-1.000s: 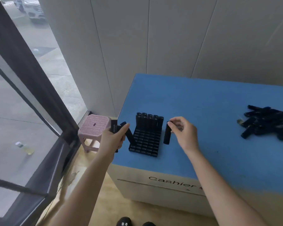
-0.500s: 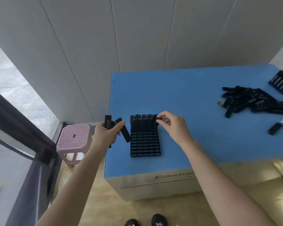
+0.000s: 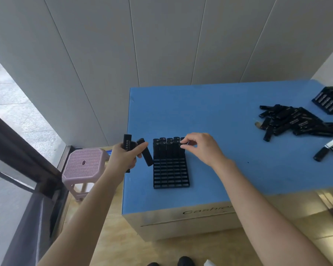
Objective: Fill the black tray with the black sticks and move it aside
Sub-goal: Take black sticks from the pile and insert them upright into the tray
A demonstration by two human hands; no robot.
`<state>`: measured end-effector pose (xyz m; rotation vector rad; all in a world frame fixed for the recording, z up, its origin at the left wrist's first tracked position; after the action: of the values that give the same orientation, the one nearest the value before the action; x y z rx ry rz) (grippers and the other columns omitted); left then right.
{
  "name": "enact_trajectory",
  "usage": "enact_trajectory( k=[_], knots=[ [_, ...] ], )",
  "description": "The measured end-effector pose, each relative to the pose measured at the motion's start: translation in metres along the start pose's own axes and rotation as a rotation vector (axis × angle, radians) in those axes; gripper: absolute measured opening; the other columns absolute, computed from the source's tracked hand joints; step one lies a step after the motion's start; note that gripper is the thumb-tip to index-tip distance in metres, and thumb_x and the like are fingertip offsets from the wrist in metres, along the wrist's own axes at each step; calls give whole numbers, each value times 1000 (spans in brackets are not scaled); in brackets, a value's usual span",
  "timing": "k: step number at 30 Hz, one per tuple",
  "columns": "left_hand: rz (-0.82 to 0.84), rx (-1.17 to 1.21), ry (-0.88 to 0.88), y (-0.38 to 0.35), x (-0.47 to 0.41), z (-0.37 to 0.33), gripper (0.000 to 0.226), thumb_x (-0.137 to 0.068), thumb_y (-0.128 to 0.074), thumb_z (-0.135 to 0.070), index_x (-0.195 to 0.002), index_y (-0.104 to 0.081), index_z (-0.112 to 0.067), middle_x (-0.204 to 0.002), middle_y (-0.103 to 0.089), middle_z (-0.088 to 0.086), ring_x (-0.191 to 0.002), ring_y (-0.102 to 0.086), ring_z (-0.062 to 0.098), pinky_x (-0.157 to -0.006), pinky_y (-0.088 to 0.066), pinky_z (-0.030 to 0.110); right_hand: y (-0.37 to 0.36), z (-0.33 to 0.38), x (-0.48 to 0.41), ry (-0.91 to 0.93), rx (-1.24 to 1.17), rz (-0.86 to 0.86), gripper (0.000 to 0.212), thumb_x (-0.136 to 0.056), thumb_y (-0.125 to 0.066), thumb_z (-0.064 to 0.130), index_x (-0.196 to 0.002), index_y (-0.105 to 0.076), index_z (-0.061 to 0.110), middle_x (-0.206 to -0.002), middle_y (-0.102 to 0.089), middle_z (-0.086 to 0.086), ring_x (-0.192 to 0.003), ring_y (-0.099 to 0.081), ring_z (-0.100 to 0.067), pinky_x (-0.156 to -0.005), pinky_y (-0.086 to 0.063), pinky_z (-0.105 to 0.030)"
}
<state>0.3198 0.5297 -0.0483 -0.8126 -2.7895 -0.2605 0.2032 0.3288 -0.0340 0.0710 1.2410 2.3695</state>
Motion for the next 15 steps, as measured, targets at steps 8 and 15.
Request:
enact_trajectory(
  k=[8, 15],
  knots=[
    [105, -26, -4, -10, 3, -3, 21, -82, -70, -20, -73, -56, -7, -57, -54, 3, -38, -35, 9, -39, -30, 20, -12, 40, 16, -33, -348, -76, 19, -87, -62, 22, -105, -68, 21, -92, -64, 10, -69, -58, -10, -69, -44, -15],
    [262, -128, -9, -31, 9, -4, 22, -83, -69, -17, -72, -52, -7, -52, -41, 1, -40, -34, 9, -40, -30, 19, -36, 66, 11, -95, -538, 115, 22, -85, -66, 18, -105, -70, 10, -91, -69, 4, -79, -67, -12, -78, -55, -22]
  ],
)
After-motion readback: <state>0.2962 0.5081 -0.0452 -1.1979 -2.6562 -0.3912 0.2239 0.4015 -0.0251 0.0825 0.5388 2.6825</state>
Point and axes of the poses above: each hand's wrist, its own x-axis away from the middle knuckle, its own y-axis out of the back of the hand, z = x × y, the point moved 7 cm from there along -x, towards the middle knuckle
